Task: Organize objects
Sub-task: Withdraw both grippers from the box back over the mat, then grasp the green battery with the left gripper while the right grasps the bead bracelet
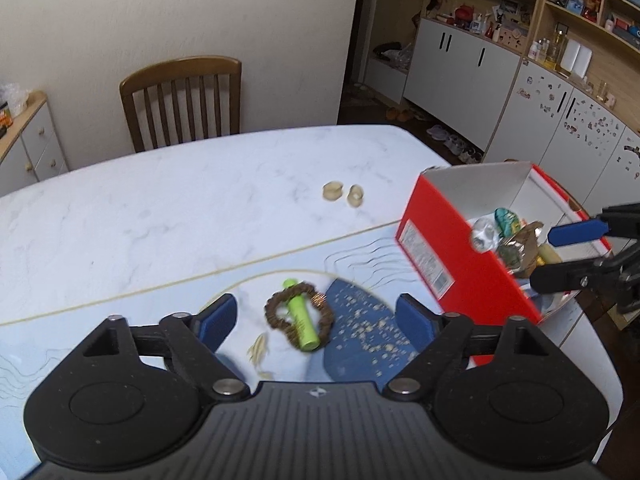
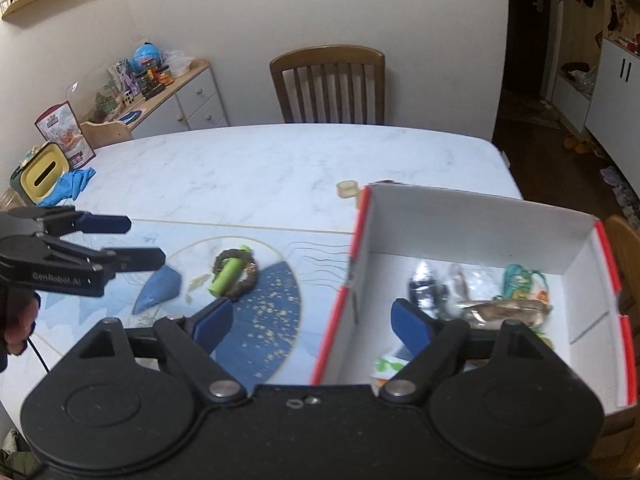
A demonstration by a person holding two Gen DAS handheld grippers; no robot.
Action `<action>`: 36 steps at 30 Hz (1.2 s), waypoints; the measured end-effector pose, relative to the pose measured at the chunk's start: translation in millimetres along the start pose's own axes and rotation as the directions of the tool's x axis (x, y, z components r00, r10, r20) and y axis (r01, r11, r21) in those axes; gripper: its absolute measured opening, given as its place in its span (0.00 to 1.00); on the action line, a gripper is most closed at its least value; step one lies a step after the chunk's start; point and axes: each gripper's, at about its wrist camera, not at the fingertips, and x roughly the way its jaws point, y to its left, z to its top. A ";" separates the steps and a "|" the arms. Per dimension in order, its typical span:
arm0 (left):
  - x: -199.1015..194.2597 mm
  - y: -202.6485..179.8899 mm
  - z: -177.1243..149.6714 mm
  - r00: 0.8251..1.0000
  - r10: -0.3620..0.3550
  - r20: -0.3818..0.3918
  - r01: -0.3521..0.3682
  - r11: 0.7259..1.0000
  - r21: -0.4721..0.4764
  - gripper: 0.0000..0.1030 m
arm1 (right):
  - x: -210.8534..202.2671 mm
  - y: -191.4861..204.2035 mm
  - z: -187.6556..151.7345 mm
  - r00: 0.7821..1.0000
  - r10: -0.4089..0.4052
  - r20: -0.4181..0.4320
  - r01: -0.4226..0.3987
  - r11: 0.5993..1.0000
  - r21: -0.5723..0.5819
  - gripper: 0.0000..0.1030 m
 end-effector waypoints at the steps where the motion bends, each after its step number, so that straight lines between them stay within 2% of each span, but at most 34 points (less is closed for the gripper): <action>1: 2.1 3.7 -2.6 1.000 -0.001 0.001 0.001 1.000 0.002 0.96 | 3.4 3.7 2.6 1.000 0.003 -0.004 -0.003 1.000 -0.001 0.83; 2: 4.0 7.4 -5.3 1.000 -0.001 0.003 0.001 1.000 0.005 1.00 | 7.3 7.2 5.6 1.000 0.003 -0.008 -0.003 1.000 -0.002 0.83; 8: 22.8 26.4 -18.0 1.000 -0.006 0.002 0.006 1.000 0.005 1.00 | 36.7 28.1 23.4 0.999 0.005 -0.041 -0.006 1.000 -0.011 0.83; 16: 44.4 34.2 -34.5 1.000 0.000 -0.011 0.001 1.000 0.031 1.00 | 85.7 44.9 40.2 0.994 -0.033 -0.103 0.029 0.999 -0.041 0.83; 23: 62.5 20.7 -42.2 1.000 0.012 0.004 -0.012 0.999 0.050 1.00 | 123.8 52.8 41.1 0.987 -0.057 -0.151 0.046 0.996 -0.075 0.81; 30: 75.1 1.6 -47.0 1.000 0.007 0.029 -0.009 0.998 0.062 1.00 | 151.9 56.9 41.6 0.976 -0.069 -0.205 0.043 0.991 -0.126 0.75; 36: 81.9 -1.3 -46.7 0.999 0.029 0.029 -0.030 0.999 0.041 0.98 | 169.0 54.9 44.9 0.969 -0.060 -0.241 0.033 0.993 -0.115 0.68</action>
